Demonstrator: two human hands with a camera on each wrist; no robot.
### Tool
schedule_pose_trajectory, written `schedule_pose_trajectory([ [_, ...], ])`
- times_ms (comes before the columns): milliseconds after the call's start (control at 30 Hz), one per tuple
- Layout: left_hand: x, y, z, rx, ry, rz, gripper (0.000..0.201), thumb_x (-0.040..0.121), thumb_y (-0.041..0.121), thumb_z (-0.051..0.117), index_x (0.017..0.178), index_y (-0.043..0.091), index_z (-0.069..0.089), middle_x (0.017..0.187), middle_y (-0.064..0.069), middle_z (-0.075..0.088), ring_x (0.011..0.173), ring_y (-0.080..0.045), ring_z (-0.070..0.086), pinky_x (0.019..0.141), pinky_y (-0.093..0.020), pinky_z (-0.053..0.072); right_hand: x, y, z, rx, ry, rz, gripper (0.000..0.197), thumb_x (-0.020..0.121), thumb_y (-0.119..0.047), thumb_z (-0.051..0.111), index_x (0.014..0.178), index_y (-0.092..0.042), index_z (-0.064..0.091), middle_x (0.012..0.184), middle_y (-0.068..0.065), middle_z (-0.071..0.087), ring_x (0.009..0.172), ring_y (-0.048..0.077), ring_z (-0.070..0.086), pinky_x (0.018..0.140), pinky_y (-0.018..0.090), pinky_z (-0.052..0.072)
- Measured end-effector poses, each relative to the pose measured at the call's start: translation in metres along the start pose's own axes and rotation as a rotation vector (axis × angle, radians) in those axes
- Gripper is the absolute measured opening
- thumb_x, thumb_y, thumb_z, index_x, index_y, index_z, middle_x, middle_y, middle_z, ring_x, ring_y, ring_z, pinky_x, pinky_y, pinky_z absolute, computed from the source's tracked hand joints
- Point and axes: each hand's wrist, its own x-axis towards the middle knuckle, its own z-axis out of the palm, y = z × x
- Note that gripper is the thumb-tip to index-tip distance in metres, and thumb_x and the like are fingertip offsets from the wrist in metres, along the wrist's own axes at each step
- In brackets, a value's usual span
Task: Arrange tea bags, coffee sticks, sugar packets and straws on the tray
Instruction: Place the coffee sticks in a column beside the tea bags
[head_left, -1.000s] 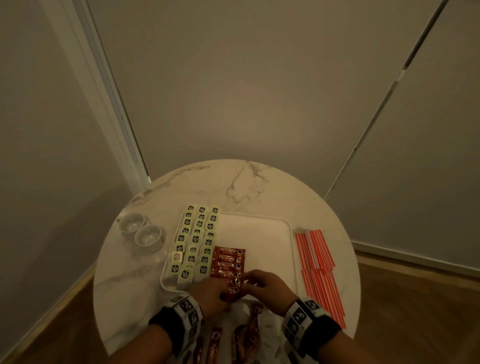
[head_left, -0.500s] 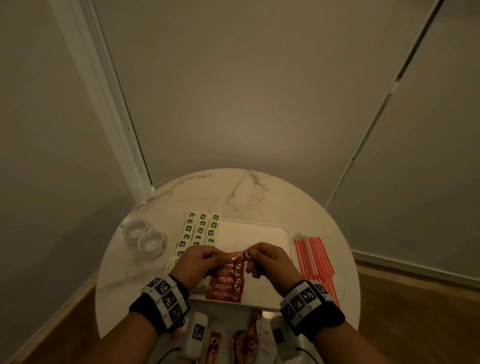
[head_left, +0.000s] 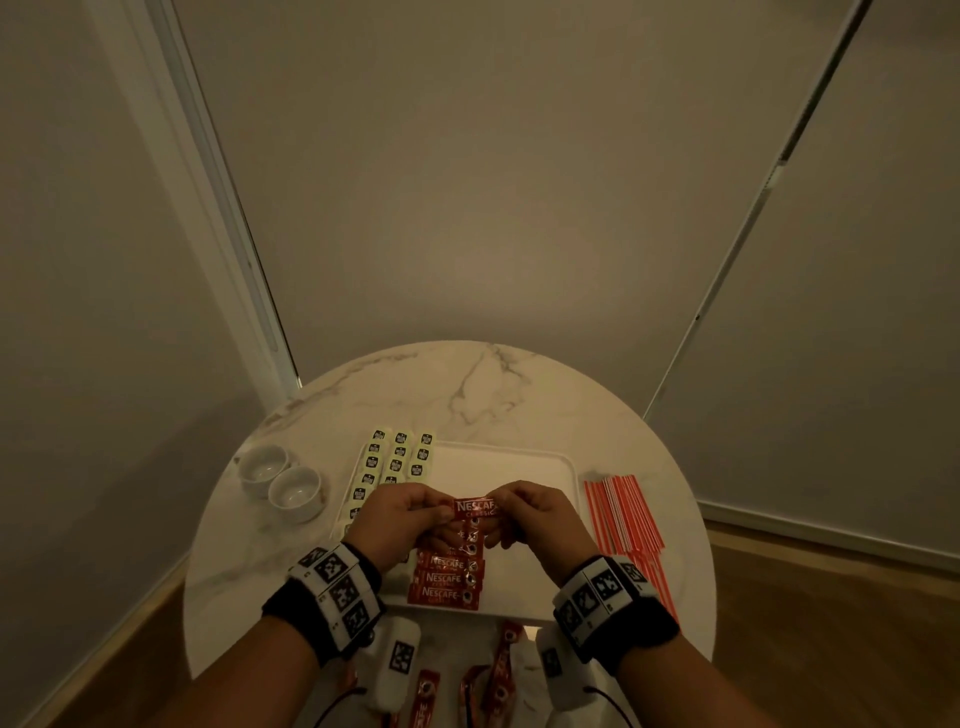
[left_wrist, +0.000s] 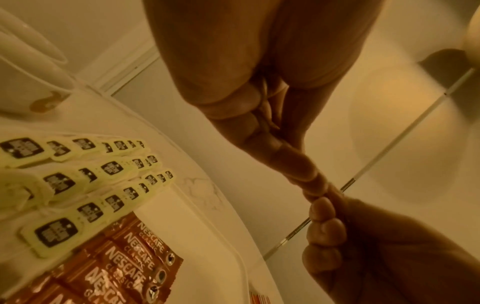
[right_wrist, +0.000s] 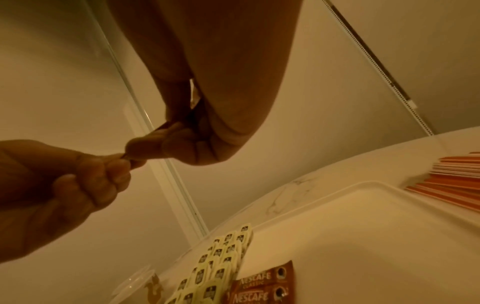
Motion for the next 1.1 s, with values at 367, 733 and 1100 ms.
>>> schedule_pose_trajectory([
  [367,0.025,-0.010,-0.005,-0.149,0.124,-0.077,0.013,0.089,-0.010,0.052,0.097,-0.010,0.061,0.071,-0.020,0.068,0.056,-0.021,0.067,0.051,-0.025,0.056,0.023,0.020,-0.011,0.102,0.205,0.003,0.017,0.095,-0.005,0.052,0.102,-0.008,0.067,0.056,-0.001,0.048,0.054,0.012,0.041,0.054,0.026,0.036],
  [733,0.062,-0.028,-0.026,0.521,0.173,0.153,0.045,0.092,0.002,0.047,0.125,0.032,0.045,0.075,-0.008,0.069,0.067,-0.016,0.069,0.069,-0.037,0.058,0.077,0.002,0.001,-0.619,-0.151,-0.021,0.022,0.090,-0.017,0.064,0.111,-0.018,0.070,0.086,-0.013,0.066,0.065,-0.004,0.059,0.061,0.007,0.042],
  [1100,0.086,-0.057,-0.033,0.833,0.195,0.084,0.031,0.096,0.021,0.045,0.124,0.026,0.056,0.114,0.004,0.064,0.099,-0.012,0.060,0.087,-0.028,0.049,0.134,0.034,0.006,-0.816,-0.121,0.121,0.017,0.083,-0.012,0.067,0.099,-0.013,0.073,0.101,0.003,0.071,0.087,0.014,0.062,0.084,0.029,0.053],
])
